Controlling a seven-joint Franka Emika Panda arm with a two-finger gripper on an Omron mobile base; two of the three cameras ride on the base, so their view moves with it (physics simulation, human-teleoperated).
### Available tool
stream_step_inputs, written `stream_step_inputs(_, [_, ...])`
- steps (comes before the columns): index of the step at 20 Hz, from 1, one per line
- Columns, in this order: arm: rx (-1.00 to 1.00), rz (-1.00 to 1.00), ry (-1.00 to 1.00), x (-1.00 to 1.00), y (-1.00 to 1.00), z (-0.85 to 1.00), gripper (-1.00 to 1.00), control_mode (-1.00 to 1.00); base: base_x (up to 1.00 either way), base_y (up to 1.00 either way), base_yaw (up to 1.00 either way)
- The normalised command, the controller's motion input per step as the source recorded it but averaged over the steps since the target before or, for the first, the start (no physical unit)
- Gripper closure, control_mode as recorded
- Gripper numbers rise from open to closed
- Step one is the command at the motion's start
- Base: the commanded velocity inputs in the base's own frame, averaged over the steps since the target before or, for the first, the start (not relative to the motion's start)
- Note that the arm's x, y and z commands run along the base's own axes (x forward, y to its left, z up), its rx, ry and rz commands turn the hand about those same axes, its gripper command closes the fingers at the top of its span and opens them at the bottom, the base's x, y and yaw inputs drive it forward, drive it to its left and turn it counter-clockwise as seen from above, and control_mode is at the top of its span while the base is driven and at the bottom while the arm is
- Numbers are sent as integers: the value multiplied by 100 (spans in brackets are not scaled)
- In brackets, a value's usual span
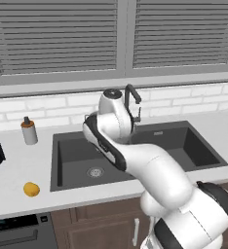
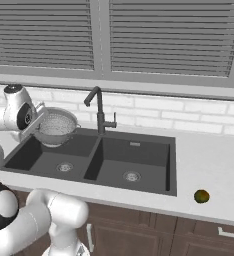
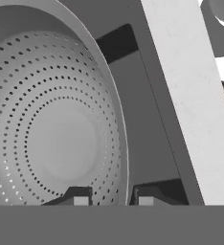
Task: Put the colander in the sink, put the mango, mango in the colander, and turn on the sink faucet and pour water over the colander.
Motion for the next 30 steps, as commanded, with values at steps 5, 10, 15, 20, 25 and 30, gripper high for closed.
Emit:
stream_step_inputs(5, [1, -1, 15, 62, 0, -38, 100, -100, 0, 0, 0])
stream_step_inputs(10, [0, 0, 15, 69, 0, -24, 100, -100, 0, 0, 0])
stream_step_inputs(15, [-1, 0, 13, 56, 10, -30, 100, -100, 0, 0, 0])
stream_step_inputs(20, [-8, 0, 5, 28, 27, -51, 100, -100, 0, 0, 0])
stream_step_inputs(25, [-11, -1, 0, 18, 27, -56, 100, -100, 0, 0, 0])
stream_step_inputs(30, [-6, -3, 0, 13, 27, -53, 100, -100, 0, 0, 0])
